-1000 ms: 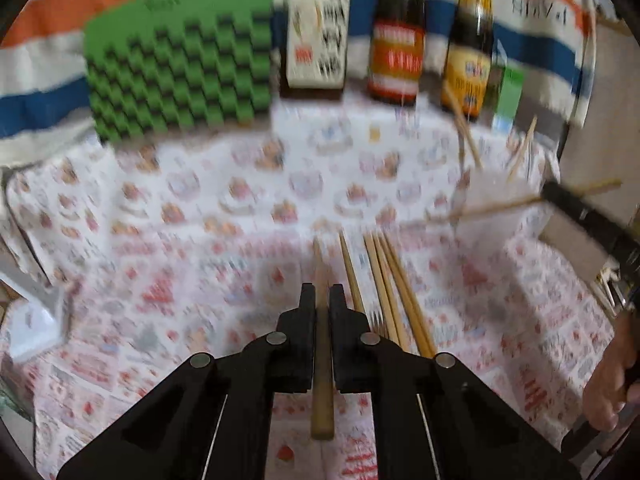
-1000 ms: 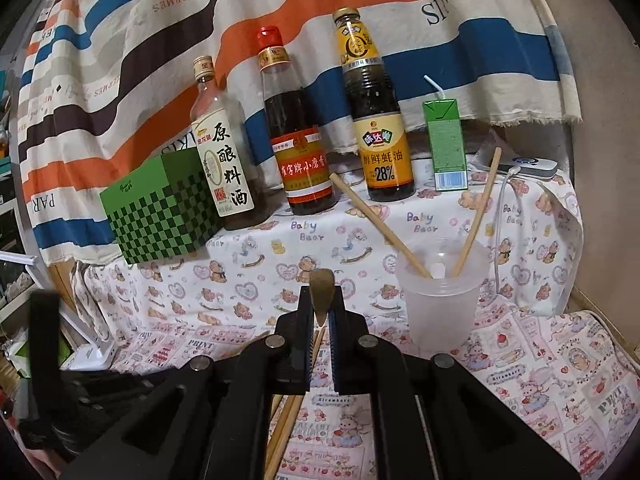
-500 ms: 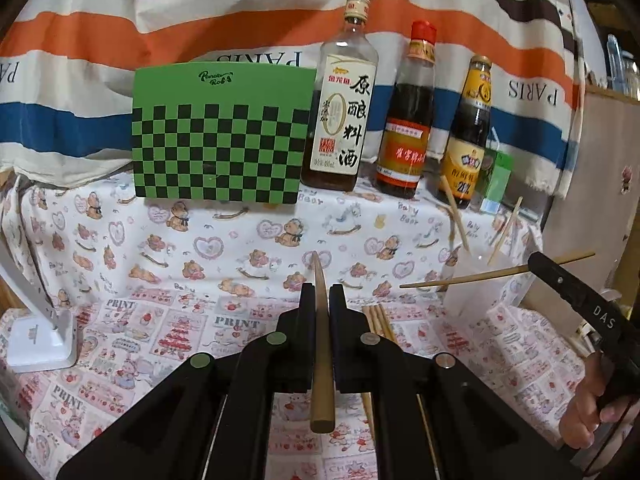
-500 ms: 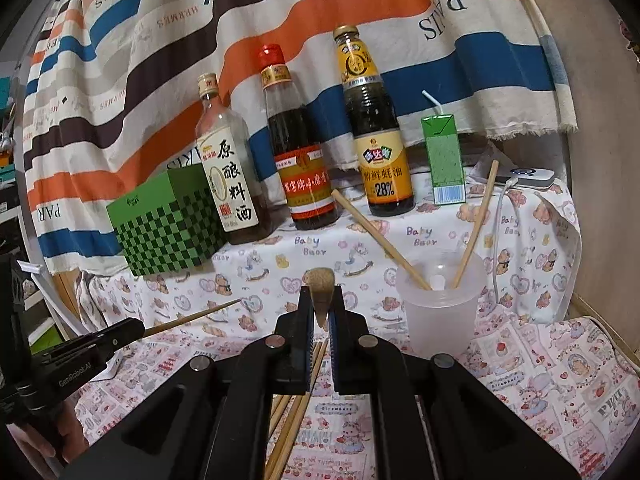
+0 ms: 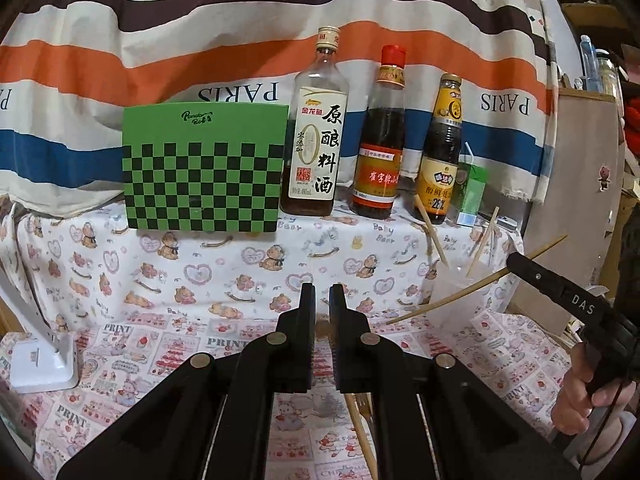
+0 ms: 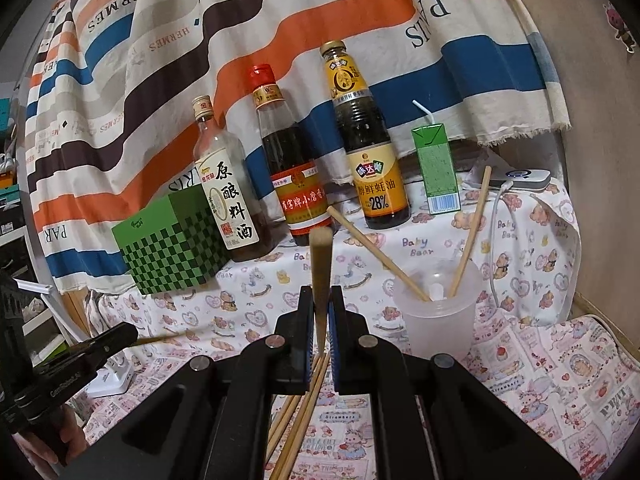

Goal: Organize utensils
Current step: 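Lift both held chopsticks and carry them toward the clear plastic cup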

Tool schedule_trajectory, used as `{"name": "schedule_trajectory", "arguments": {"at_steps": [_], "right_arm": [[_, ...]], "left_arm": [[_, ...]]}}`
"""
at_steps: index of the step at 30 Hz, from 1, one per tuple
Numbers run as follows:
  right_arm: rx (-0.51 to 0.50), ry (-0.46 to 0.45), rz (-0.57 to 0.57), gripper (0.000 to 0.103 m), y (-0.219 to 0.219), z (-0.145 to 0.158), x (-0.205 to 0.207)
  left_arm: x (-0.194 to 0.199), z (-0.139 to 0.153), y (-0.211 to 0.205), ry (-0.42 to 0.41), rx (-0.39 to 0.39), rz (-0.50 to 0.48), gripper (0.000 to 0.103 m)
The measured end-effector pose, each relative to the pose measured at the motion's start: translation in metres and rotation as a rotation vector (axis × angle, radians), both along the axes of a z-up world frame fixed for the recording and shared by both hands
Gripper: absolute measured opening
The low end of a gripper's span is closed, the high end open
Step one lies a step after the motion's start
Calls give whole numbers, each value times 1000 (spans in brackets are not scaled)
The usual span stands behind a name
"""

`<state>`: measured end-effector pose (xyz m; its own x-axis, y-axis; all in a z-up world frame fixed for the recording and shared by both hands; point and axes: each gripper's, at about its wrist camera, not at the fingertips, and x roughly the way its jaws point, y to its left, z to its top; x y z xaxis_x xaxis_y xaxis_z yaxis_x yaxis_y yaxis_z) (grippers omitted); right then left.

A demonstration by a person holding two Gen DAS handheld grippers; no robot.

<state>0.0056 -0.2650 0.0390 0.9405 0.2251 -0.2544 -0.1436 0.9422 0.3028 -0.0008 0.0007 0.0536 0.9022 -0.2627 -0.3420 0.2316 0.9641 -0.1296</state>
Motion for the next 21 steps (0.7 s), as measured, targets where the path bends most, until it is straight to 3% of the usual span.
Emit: {"name": "schedule_trajectory", "arguments": {"at_steps": [7,12,17,21], "right_arm": [[10,-18,-7,7,-3,3,-2],[55,-74,-14,7,-18,16,-12],[97,-170,-74,7,-48,36,-28],[121,-205,-134,7,-71,44,-34]], "left_arm": [[0,2,5,-4,-24,7,6],[-7,11,6,-53,-46,-13,6],[-7,35,-9,-108,-42,-3,6],[-4,64,-33,-140,-57,-58,6]]}}
